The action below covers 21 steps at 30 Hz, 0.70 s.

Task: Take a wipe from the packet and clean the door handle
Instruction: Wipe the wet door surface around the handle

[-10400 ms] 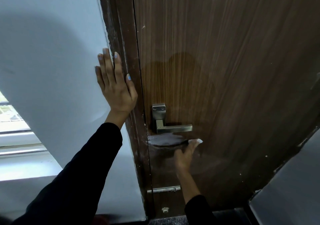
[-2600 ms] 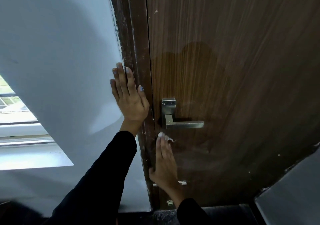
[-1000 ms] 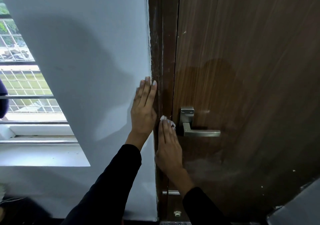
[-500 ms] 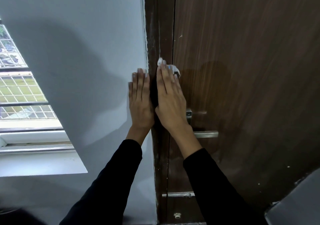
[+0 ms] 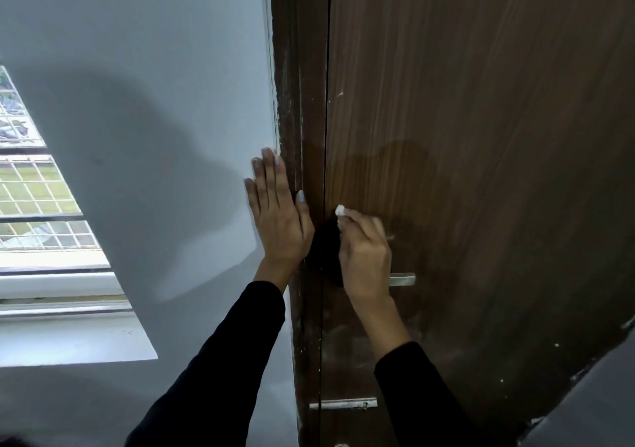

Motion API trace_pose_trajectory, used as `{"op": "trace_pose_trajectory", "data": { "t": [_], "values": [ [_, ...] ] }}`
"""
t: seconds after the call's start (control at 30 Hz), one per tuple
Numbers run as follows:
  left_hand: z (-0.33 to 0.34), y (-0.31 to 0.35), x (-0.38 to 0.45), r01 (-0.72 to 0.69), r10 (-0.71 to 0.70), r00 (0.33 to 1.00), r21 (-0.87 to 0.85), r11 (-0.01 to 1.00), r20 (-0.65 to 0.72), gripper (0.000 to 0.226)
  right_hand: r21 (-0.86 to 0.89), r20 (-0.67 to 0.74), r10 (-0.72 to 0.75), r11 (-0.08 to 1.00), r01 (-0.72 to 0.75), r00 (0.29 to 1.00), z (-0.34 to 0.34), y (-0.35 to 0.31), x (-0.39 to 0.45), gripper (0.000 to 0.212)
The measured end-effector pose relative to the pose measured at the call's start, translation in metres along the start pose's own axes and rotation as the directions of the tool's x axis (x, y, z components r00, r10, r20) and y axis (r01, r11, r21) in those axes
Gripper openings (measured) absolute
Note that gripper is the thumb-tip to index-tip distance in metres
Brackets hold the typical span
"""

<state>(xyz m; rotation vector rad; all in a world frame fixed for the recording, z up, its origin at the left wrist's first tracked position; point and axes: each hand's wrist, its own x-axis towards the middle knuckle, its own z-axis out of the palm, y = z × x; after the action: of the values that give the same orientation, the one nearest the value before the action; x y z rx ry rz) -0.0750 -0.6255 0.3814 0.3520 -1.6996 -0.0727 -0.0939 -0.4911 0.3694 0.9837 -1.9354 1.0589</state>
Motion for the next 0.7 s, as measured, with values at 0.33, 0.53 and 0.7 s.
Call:
{"op": "trace_pose_trajectory", "data": {
  "t": [0.33,0.53,0.7],
  "values": [
    [0.007,-0.010,-0.008,-0.037,0.038,0.999,0.158,0.987,0.000,0.056,0.111,-0.186,0.201,0.977,-0.182,0.962,-0.019,0.017,0.027,0.018],
    [0.007,-0.013,-0.010,-0.053,0.053,0.999,0.178,0.982,0.010,0.055,0.016,0.050,0.080,0.997,-0.081,0.996,-0.020,0.023,0.007,0.017],
    [0.008,-0.011,-0.010,-0.044,0.043,0.999,0.180,0.983,0.009,0.055,0.068,-0.024,0.233,0.970,-0.231,0.972,-0.038,0.028,0.020,0.017]
  ]
}}
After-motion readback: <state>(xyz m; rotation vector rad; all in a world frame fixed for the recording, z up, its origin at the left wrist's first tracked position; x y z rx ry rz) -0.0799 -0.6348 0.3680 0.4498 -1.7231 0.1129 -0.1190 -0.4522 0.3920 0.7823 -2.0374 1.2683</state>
